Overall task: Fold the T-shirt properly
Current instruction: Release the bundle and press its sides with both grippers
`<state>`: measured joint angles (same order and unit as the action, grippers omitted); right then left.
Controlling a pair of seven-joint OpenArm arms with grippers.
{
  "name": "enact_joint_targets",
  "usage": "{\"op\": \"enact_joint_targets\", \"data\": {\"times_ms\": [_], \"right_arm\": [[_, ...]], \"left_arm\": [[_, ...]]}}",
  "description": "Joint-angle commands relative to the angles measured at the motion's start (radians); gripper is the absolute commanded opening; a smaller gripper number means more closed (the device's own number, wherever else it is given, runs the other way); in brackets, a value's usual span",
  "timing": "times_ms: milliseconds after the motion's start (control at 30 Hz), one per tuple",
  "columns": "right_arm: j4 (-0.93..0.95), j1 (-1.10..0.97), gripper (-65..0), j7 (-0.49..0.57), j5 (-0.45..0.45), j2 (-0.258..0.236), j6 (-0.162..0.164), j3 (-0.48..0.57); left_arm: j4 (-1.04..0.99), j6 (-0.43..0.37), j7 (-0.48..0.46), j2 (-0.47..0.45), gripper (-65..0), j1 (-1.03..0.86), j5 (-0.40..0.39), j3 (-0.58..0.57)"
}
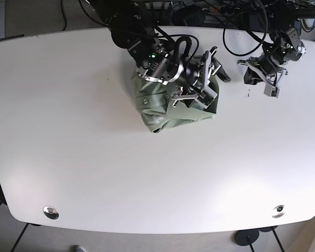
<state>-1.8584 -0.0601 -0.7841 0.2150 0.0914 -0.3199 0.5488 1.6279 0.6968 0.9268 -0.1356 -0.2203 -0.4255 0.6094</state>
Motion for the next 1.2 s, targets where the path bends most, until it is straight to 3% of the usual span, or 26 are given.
{"op": "enact_joint_targets", "data": {"times_ms": [33, 200, 267, 400, 533, 600, 700, 767, 867, 900, 967, 1100, 1200], "right_arm": [[-0.080, -0.014, -26.0, 0.025, 0.045, -0.002, 0.003, -0.077], [-0.088, 0.015, -26.0, 0.021, 0.140, -0.077, 0.005, -0.256], [-0.045, 0.046, -26.0, 0.021, 0.176, -0.107, 0.005, -0.310], [0.099, 0.159, -25.8, -0.002, 0.186, -0.111, 0.005, -0.361], [0.276, 0.274, -25.8, -0.010, 0.188, -0.127, 0.003, -0.359], [0.391, 0.329, -25.8, -0.008, 0.188, -0.129, 0.001, -0.306], [0.509, 0.366, -25.8, -0.001, 0.186, -0.129, 0.003, -0.272], [0.573, 0.375, -31.1, 0.027, 0.186, -0.127, 0.001, -0.269], [0.642, 0.378, -60.2, 0.097, 0.186, -0.127, 0.003, -0.272], [0.645, 0.378, -63.9, 0.111, 0.188, -0.129, 0.003, -0.273], [0.645, 0.378, -60.1, 0.122, 0.195, -0.132, 0.005, -0.293], [0.645, 0.372, -60.2, 0.119, 0.197, -0.124, 0.005, -0.448], [0.645, 0.372, -60.2, 0.119, 0.197, -0.124, 0.005, -0.534]], "left_arm": [[0.021, 0.001, -0.013, -0.049, -59.0, 0.005, -0.022, -0.001], [0.093, 0.001, -0.013, -0.055, -58.9, 0.006, -0.017, -0.021], [0.148, 0.001, -0.013, -0.055, -58.9, 0.006, -0.016, -0.105], [0.232, 0.001, -0.013, -0.049, -58.9, 0.009, -0.016, -0.260], [0.282, 0.001, -0.013, -0.048, -58.9, 0.011, -0.017, -0.458], [0.286, 0.001, -0.013, -0.048, -58.9, 0.011, -0.017, -0.524], [0.286, 0.001, -0.013, -0.048, -58.9, 0.005, -0.017, -0.553], [0.278, 0.001, -0.013, -0.048, -58.9, 0.002, -0.017, -0.553], [0.254, 0.001, -0.013, -0.055, -58.9, -0.009, -0.014, -0.547], [0.239, 0.001, -0.013, -0.057, -58.9, -0.009, -0.014, -0.547], [0.196, 0.001, -0.013, -0.068, -58.9, -0.009, 0.021, -0.547], [0.136, 0.001, -0.013, -0.071, -58.7, -0.009, 0.106, -0.549], [0.099, 0.001, -0.013, -0.074, -58.7, -0.011, 0.124, -0.546]]}}
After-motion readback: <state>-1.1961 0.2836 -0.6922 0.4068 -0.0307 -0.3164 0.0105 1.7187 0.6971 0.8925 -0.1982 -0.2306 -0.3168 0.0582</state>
